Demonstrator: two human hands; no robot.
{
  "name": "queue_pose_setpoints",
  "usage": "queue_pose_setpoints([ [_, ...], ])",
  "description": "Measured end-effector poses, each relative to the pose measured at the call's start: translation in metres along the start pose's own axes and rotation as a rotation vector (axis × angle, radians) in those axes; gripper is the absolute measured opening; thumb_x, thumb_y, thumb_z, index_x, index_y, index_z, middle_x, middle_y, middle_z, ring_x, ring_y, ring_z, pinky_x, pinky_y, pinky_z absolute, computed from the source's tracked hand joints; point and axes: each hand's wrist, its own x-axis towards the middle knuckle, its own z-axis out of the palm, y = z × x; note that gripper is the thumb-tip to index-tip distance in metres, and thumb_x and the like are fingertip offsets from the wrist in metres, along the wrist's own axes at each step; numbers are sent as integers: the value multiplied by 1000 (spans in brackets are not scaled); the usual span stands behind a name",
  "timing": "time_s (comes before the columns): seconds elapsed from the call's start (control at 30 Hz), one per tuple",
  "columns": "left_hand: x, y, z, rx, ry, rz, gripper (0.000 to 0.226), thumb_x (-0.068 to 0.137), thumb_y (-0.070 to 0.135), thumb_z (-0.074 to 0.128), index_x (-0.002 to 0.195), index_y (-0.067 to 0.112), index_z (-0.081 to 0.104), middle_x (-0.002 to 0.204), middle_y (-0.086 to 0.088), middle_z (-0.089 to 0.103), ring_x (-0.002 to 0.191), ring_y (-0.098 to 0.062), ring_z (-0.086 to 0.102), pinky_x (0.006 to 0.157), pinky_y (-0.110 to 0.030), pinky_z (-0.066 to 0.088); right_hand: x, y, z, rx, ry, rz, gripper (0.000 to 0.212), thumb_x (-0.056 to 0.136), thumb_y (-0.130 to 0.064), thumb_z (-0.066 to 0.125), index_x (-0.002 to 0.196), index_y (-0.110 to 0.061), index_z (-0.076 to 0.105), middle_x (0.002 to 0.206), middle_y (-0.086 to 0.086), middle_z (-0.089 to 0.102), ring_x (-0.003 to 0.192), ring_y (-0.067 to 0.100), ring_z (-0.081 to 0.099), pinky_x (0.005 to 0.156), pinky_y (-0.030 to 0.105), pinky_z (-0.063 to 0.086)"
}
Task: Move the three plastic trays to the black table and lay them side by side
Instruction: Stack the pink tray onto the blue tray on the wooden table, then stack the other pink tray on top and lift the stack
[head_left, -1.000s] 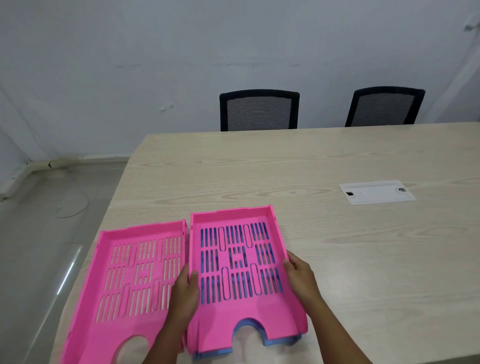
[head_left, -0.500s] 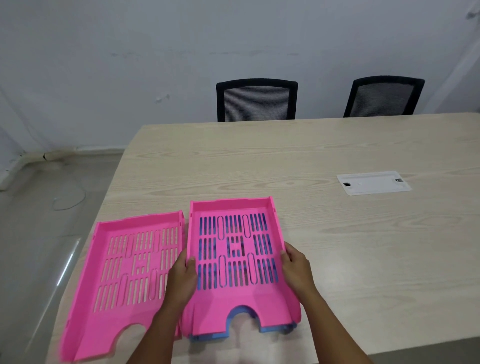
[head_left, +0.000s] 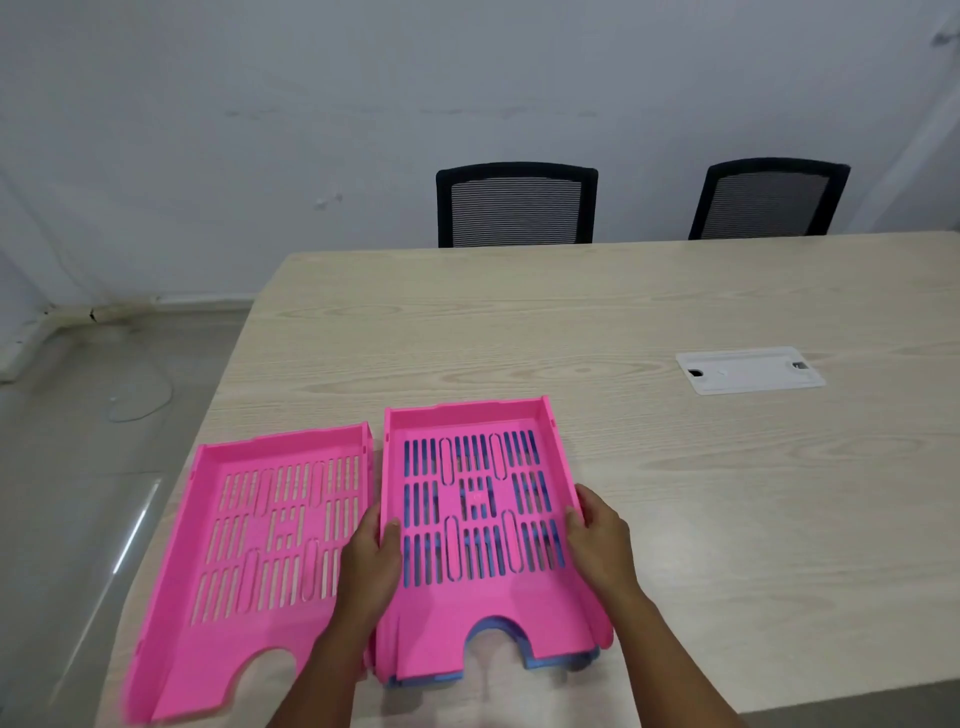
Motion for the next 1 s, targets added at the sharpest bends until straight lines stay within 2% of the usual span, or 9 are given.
queue_pose_setpoints([
  [0.07, 1, 4, -5, -30, 22, 30, 44, 105, 20, 44, 149, 15, 43, 129, 2, 60, 103, -18, 64, 96, -37, 51, -3, -6, 2, -7, 81, -8, 44, 102, -14, 48, 145, -8, 51, 141, 10, 61, 128, 26, 59, 107, 35, 45],
  [0.17, 8, 3, -17, -57, 67, 60, 44, 103, 18, 48, 147, 14, 45, 145, -10, 56, 129, -25, 55, 109, -40, 43, -4, -23, 6, -13, 163, -84, 43, 101, -10, 50, 144, -6, 52, 137, 10, 62, 120, 15, 57, 102, 27, 40],
  [0.27, 12, 1, -33, -81, 105, 62, 42, 103, 15, 49, 144, 10, 49, 144, -11, 57, 130, -24, 55, 107, -33, 41, -2, -40, 19, -22, 208, -182, 37, 97, -5, 54, 133, -5, 63, 127, 10, 69, 116, 22, 64, 104, 26, 42],
  [0.33, 12, -3, -48, -105, 126, 70, 39, 102, 12, 50, 141, 8, 53, 140, -10, 60, 126, -22, 57, 104, -31, 42, -1, -52, 36, -2, 189, -223, 34, 95, -3, 57, 127, -4, 67, 121, 13, 73, 113, 26, 68, 105, 35, 49],
  [0.4, 12, -11, -65, -118, 156, 71, 35, 102, 10, 51, 136, 8, 56, 135, -9, 63, 123, -22, 59, 102, -29, 42, -4, -66, 55, 24, 140, -247, 33, 94, -2, 58, 126, -3, 67, 119, 14, 73, 108, 24, 69, 103, 40, 53],
  [0.67, 10, -47, -147, -127, 296, 28, 33, 99, 3, 51, 130, 7, 62, 127, -9, 67, 115, -19, 61, 101, -28, 43, -37, -118, 156, 20, -72, -391, 33, 95, -2, 59, 127, 0, 65, 119, 11, 72, 106, 21, 67, 103, 39, 52],
  [0.83, 18, -70, -194, -68, 357, 9, 33, 98, 5, 52, 126, 12, 66, 130, -9, 68, 122, -26, 62, 107, -37, 46, -51, -132, 215, -94, -231, -393, 45, 96, -10, 57, 141, -5, 53, 144, 13, 57, 132, 26, 54, 117, 43, 38],
  [0.9, 21, -76, -207, -19, 353, -3, 33, 98, 7, 53, 128, 16, 66, 134, -9, 66, 126, -26, 59, 107, -37, 45, -55, -134, 232, -174, -284, -323, 54, 99, -15, 54, 150, -4, 41, 156, 13, 43, 145, 27, 39, 120, 35, 24],
  [1.0, 30, -88, -220, 24, 297, -46, 40, 99, 11, 55, 139, 13, 57, 148, -12, 55, 138, -27, 49, 114, -39, 38, -60, -129, 252, -229, -312, -190, 66, 99, -19, 53, 156, -1, 25, 163, 16, 26, 150, 30, 27, 120, 35, 22],
])
